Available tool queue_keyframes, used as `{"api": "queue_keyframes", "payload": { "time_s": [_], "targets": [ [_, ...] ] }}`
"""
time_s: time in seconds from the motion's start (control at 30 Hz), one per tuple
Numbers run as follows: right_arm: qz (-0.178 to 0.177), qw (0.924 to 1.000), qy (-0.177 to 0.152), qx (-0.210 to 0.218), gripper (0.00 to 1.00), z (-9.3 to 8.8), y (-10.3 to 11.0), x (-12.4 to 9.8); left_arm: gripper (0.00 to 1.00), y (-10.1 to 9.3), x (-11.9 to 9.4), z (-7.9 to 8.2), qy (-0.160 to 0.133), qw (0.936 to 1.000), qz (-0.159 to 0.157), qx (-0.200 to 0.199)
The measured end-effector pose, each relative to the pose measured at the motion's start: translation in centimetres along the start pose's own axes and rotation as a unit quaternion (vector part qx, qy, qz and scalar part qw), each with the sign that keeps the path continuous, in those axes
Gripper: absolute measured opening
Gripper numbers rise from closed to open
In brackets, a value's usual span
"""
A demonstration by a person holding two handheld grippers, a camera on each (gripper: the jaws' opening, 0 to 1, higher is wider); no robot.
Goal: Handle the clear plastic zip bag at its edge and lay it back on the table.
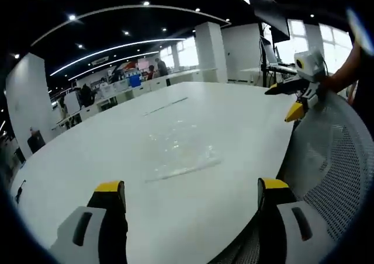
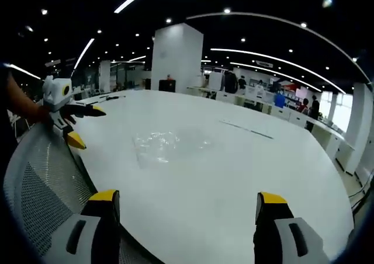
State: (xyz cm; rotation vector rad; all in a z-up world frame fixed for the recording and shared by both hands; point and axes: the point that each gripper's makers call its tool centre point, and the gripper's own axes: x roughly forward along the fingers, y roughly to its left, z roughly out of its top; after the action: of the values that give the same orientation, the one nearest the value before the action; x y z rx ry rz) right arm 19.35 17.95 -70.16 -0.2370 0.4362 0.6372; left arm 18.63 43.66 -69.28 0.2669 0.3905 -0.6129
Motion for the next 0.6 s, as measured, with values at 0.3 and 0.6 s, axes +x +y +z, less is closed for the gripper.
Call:
{"api": "queue_keyframes", "payload": {
  "time_s": [0.3,0.6],
  "targets": [
    [0.0,1.0,0.002,0.001,0.97,0.05,0.14,-0.01,0.92,0.03,-0.06,0.04,0.0,1.0,0.001,-0.001],
    [-0.004,1.0,-0.001,0.004,0.97,0.09,0.01,-0.04,0.92,-0.19,-0.01,-0.08,0.004,1.0,-0.005,0.001]
  ]
}}
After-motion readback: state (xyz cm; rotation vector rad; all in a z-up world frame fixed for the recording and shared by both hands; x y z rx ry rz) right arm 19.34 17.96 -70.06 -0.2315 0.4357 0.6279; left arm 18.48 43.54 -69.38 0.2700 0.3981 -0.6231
